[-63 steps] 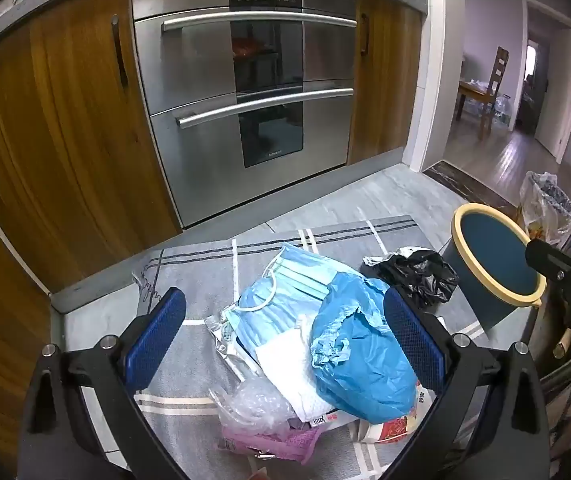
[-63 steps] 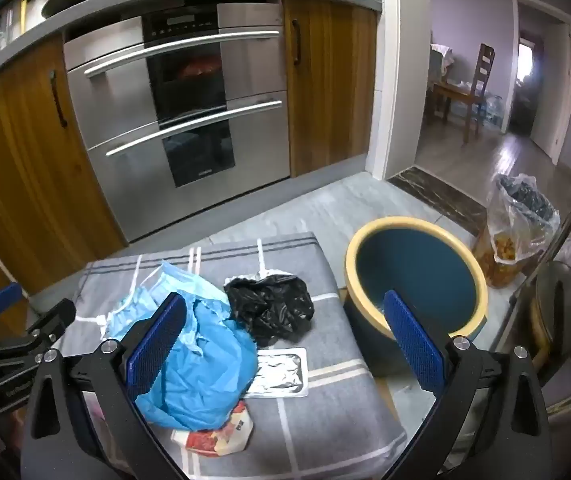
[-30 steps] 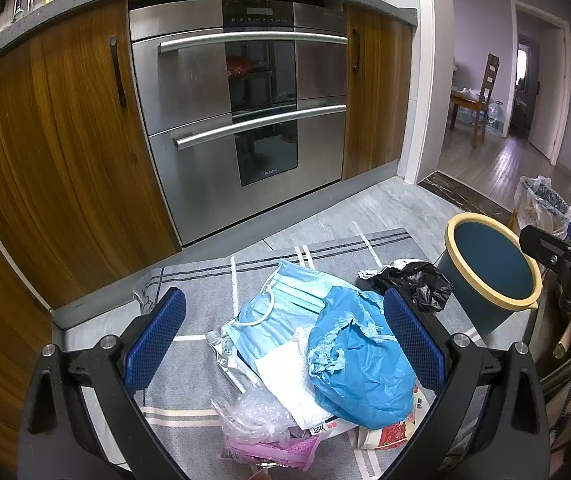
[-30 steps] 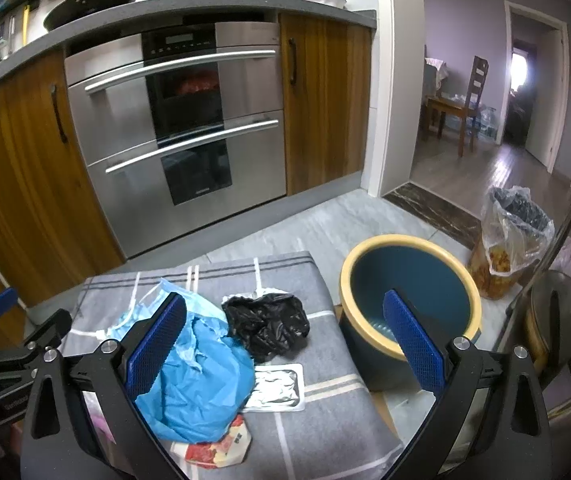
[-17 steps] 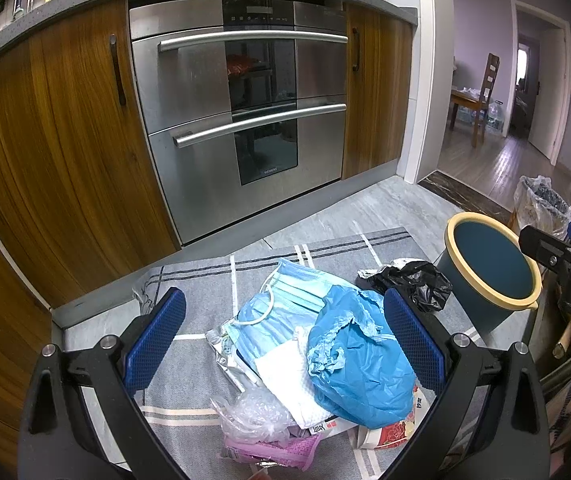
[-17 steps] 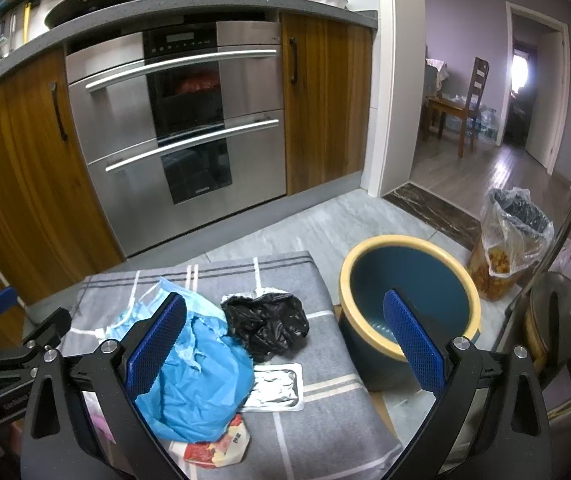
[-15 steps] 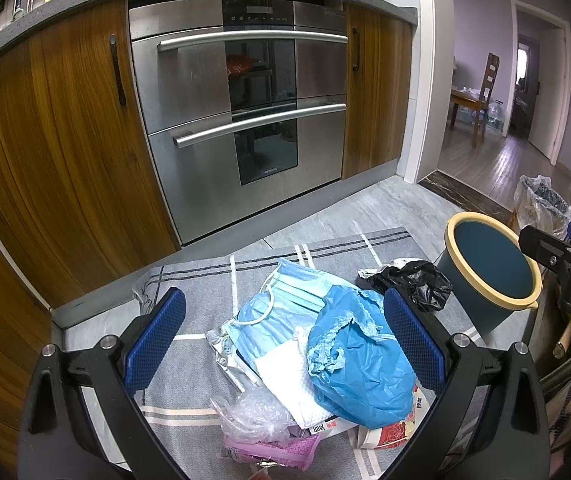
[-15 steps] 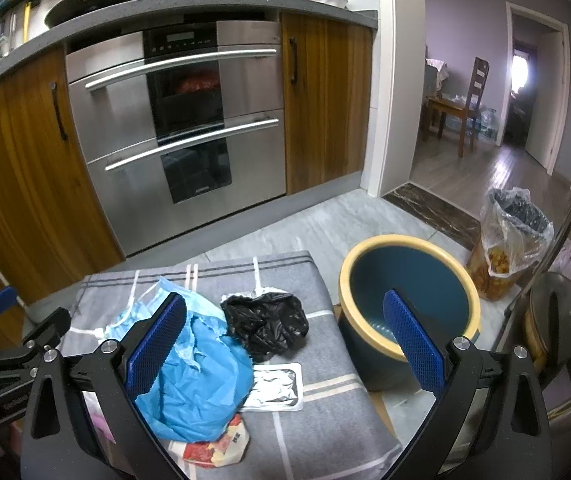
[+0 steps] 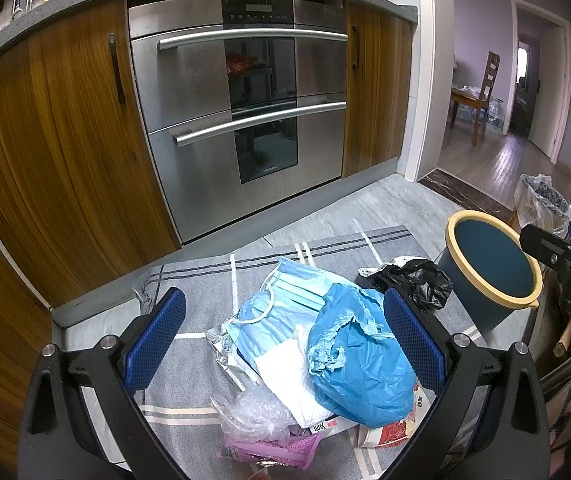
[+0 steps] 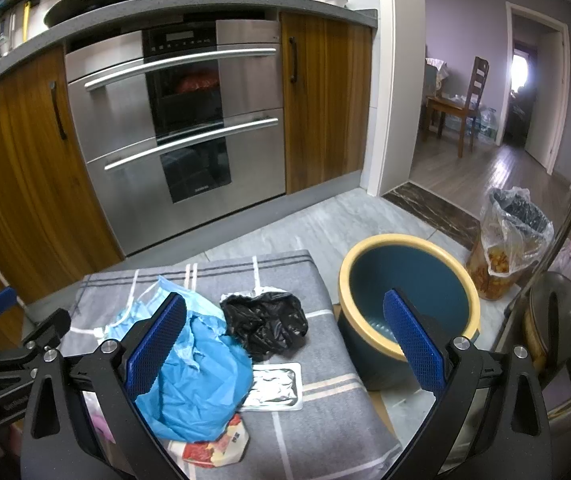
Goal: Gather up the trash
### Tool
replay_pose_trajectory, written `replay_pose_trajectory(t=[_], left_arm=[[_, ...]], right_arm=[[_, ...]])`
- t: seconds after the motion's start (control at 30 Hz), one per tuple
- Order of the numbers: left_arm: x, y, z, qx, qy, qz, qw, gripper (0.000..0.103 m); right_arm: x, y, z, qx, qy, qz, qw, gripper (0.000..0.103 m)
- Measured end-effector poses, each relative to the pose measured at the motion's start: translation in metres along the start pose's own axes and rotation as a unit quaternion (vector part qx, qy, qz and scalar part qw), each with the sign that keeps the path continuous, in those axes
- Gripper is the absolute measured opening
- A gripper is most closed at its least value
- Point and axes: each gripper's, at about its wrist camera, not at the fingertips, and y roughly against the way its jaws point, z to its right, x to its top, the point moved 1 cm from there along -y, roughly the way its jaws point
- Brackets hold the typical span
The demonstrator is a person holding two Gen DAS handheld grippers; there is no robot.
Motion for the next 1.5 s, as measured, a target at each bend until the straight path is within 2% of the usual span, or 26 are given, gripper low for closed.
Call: replay_pose_trajectory(t=[1.1,1.2,1.4,1.5], left_arm=[[-0.004,-0.003,-0.002,0.0,-0.004,0.007,1.0,0.098],[0.001,-0.01,-0.005,0.009,-0.013,0.011,0.9998,0.098],[0.016,-0.045,-0.016,0.021,-0.004,-0.017,0.9996,0.098],[0.021,-0.057,-0.022,0.014,0.009,-0.034,0.9993,0.098]], right_arm=[[-0.003,-0.008,0.006,-0.012,0.004,0.0,1.0,0.098],[-0.003,-0.015,0.007,0.009,-0.002,-0.006,1.0,0.098],[0.004,-0.043,0.01,0.033,-0.01,-0.053,0.998,0.098],[0.016,-0.058,0.007,0.064,-0.01,-0.06,0.996,0.098]])
